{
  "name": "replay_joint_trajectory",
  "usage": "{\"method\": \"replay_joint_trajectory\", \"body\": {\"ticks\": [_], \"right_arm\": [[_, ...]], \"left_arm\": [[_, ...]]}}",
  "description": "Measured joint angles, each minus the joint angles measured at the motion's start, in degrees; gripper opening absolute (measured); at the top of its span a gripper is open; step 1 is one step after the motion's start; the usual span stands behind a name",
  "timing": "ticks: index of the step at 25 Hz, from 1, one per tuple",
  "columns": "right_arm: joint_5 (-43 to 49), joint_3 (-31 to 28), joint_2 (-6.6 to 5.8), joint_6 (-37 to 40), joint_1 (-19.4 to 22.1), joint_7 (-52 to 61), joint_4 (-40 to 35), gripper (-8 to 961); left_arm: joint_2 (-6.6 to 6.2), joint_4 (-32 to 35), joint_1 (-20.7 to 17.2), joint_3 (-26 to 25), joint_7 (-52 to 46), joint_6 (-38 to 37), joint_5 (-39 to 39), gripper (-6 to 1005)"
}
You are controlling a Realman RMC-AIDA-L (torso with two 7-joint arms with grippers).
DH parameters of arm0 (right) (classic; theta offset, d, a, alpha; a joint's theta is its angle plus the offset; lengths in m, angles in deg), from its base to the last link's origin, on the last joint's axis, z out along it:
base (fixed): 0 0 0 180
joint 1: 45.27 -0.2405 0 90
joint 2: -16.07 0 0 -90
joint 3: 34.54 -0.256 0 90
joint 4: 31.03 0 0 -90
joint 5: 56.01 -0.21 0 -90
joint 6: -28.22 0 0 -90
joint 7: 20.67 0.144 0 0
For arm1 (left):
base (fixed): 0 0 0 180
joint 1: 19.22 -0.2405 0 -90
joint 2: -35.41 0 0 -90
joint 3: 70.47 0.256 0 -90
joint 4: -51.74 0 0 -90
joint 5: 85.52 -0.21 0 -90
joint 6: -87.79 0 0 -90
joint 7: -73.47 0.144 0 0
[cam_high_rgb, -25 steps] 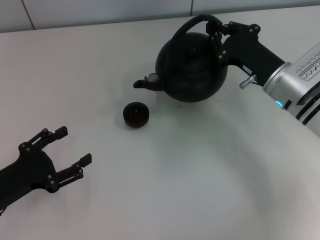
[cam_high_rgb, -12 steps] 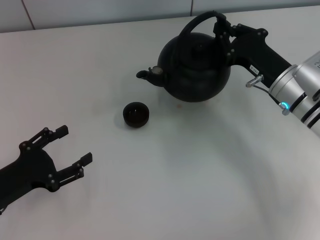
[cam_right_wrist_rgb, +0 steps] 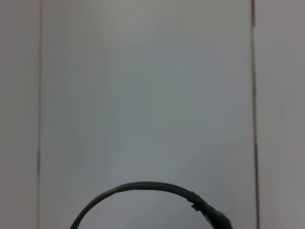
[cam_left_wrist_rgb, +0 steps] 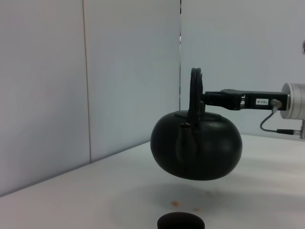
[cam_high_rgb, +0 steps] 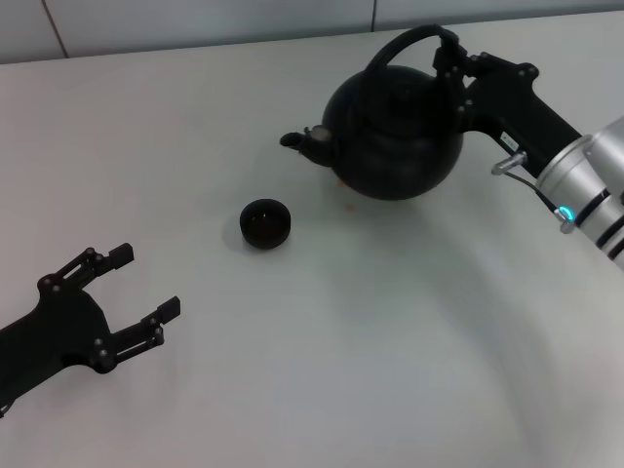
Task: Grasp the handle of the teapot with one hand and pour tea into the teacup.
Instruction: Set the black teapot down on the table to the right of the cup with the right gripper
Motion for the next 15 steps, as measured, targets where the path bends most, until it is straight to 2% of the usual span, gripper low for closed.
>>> {"method": "replay_joint_trajectory", "body": {"ticks": [7, 15], "right_arm": [[0.0, -2.8, -0.14, 0.1, 2.4, 0.2, -0.6, 74], [0.0, -2.9, -0.16, -2.5, 2.0, 0.0, -0.4, 74]], "left_arm": [[0.00, -0.2, 0.0, 0.0, 0.0, 0.0, 0.0, 859], [-0.08, -0.3, 0.2, 0.0, 0.0, 0.1, 0.0, 859]]}}
